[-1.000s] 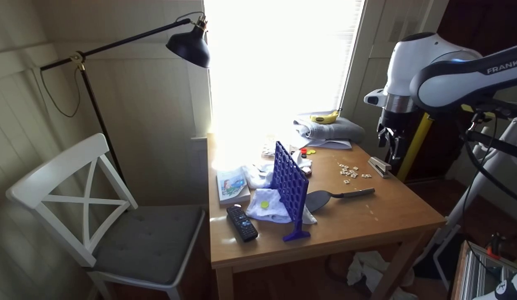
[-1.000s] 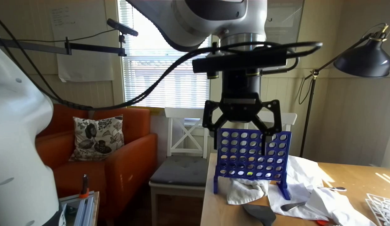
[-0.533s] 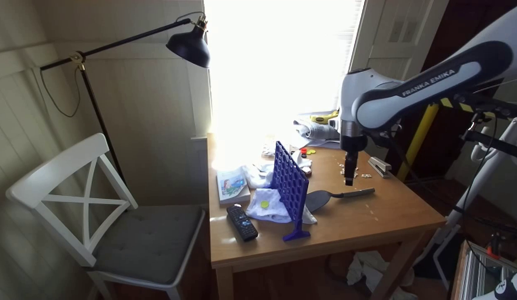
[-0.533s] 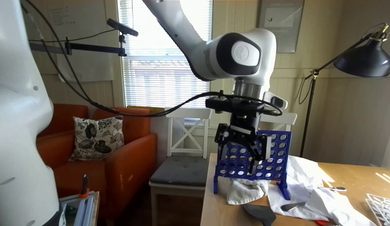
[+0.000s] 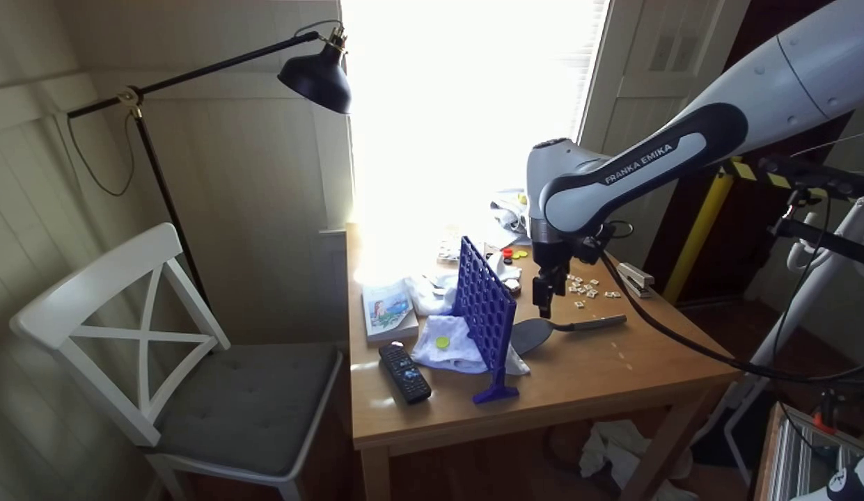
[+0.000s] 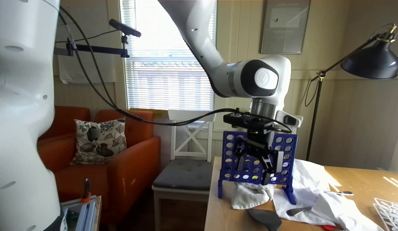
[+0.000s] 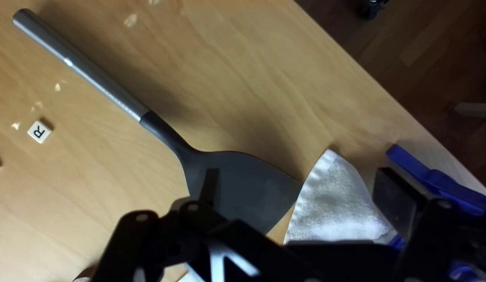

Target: Put the white towel over the connect four game

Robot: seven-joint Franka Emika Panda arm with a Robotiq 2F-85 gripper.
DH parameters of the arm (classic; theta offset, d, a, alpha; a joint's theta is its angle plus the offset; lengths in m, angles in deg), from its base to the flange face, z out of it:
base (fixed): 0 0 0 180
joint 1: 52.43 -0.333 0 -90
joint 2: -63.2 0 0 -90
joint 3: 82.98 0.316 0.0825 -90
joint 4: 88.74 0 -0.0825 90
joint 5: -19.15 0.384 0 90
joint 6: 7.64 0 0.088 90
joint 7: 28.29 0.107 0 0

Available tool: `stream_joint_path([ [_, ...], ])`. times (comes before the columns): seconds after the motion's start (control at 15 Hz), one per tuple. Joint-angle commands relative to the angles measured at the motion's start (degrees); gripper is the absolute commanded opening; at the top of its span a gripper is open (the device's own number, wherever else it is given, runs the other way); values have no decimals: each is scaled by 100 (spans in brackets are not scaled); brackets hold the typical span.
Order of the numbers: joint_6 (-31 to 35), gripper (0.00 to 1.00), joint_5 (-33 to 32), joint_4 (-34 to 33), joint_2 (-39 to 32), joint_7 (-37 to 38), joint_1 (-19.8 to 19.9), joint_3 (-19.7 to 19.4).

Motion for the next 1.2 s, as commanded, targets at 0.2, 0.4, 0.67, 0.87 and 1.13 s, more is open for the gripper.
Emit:
stream_joint_path([
  [0.2, 1758, 100, 466, 881, 261, 601, 131, 134],
  [0.4, 2886, 100, 649, 1445, 282, 1019, 132, 98],
  [0.67, 3483, 100, 835, 1707, 155, 1129, 166, 78],
  [0.87, 3055, 100, 695, 1543, 49, 1079, 177, 59],
  [1.13, 3377, 100, 826, 1648, -16, 1160, 208, 72],
])
